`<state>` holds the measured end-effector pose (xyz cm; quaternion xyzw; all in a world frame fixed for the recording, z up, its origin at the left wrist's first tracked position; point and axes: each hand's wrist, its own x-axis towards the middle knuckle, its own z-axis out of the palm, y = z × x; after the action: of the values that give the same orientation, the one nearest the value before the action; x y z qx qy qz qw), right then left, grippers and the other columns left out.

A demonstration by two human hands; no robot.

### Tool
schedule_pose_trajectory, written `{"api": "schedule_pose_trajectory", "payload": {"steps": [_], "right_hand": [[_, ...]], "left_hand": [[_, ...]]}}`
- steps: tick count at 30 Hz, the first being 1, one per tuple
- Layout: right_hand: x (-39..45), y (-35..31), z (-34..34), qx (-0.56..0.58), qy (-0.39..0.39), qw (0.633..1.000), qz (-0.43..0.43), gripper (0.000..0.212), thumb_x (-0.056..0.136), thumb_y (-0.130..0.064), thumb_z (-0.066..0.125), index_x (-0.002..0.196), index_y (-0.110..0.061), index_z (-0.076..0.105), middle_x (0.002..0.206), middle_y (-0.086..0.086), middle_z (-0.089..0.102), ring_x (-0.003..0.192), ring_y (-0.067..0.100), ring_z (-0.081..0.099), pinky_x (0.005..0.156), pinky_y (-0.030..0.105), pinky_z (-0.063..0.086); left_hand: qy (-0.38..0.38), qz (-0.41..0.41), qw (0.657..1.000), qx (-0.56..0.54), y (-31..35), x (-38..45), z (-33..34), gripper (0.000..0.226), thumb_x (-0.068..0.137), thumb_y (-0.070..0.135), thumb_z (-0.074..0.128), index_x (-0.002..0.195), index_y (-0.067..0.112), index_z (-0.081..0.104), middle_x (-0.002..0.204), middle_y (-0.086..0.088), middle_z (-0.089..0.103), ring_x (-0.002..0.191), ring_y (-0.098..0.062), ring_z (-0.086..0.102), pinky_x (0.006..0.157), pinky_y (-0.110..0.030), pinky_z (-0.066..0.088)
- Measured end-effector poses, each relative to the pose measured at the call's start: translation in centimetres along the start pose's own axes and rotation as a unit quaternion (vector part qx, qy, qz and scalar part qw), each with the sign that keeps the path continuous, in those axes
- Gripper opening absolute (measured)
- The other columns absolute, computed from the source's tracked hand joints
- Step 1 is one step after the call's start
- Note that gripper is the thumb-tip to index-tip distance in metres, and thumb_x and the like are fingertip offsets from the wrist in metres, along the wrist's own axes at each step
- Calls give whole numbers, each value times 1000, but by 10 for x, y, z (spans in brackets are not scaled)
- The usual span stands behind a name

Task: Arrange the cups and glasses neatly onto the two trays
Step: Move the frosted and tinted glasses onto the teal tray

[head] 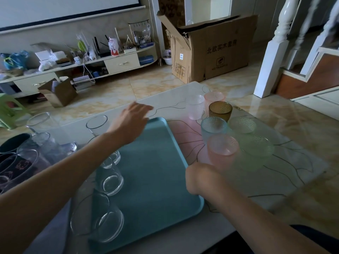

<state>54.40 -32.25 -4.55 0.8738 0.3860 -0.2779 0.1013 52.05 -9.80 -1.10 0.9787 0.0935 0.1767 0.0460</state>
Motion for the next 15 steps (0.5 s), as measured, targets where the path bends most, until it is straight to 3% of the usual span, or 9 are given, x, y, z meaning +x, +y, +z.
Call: {"api": "schedule_pose_trajectory", "payload": {"steps": [2, 4, 6, 9, 10, 11, 12, 13, 15], "right_hand": [[-4, 0, 0, 9, 17, 1000, 2, 23, 91, -4, 43, 105, 0, 60, 99, 12, 56, 90, 26, 57, 79, 34, 46], [-10, 0, 1, 9, 44, 999, 9, 33, 92, -4, 41, 122, 0, 55, 124, 14, 56, 113, 29, 56, 90, 36, 47], [-14, 3, 6, -6, 62, 998, 11, 38, 95, -7, 38, 130, 1, 49, 136, 17, 50, 125, 30, 49, 97, 39, 44], [0, -6, 2, -49, 108, 989, 87, 45, 84, 15, 19, 127, 17, 34, 119, 20, 50, 128, 27, 45, 103, 35, 40], [-1, -4, 0, -55, 104, 984, 133, 53, 75, 23, 12, 124, 17, 32, 113, 15, 48, 126, 25, 46, 98, 32, 42], [-1, -2, -1, -65, 102, 983, 135, 53, 78, 23, 14, 127, 14, 32, 115, 14, 49, 126, 24, 46, 86, 30, 43], [1, -3, 1, -65, 121, 985, 107, 45, 89, 14, 24, 132, 8, 35, 124, 15, 49, 126, 25, 45, 77, 30, 41], [5, -4, 4, -34, 119, 990, 61, 40, 95, 0, 33, 134, 4, 39, 132, 16, 48, 127, 28, 45, 78, 32, 39], [-2, -1, 8, -26, 62, 998, 0, 39, 96, -11, 40, 133, -1, 46, 137, 16, 49, 127, 31, 47, 93, 37, 43]], "left_hand": [[7, 136, 990, -23, 45, -1, 0, 37, 90, 5, 51, 127, 10, 56, 129, -9, 58, 123, -29, 49, 110, -44, 34], [7, 270, 963, -25, 85, -2, 8, 40, 86, 2, 56, 124, 10, 59, 123, -9, 63, 116, -26, 56, 105, -40, 40], [3, 348, 937, -15, 113, -2, 23, 44, 78, 6, 67, 122, 10, 61, 118, -6, 66, 112, -24, 59, 99, -37, 44], [-35, 386, 922, -6, 134, -6, 43, 40, 69, 10, 77, 108, 11, 68, 107, -6, 71, 105, -24, 64, 101, -37, 41], [-41, 390, 920, -7, 136, -7, 48, 29, 70, 9, 75, 98, 12, 70, 99, -5, 72, 98, -24, 66, 102, -36, 40], [-37, 391, 919, -5, 135, -7, 52, 17, 72, 7, 72, 88, 12, 69, 87, -5, 72, 88, -24, 67, 101, -36, 40], [-33, 384, 923, -1, 134, -7, 52, 12, 73, 3, 68, 79, 13, 65, 75, -3, 68, 77, -25, 65, 96, -35, 43], [-35, 376, 926, 5, 132, -7, 50, 13, 73, 1, 66, 74, 14, 62, 68, -1, 64, 70, -25, 61, 90, -34, 45], [-25, 364, 931, 16, 124, -10, 39, 13, 75, 2, 64, 71, 14, 59, 63, 0, 60, 64, -25, 56, 82, -28, 42]]}}
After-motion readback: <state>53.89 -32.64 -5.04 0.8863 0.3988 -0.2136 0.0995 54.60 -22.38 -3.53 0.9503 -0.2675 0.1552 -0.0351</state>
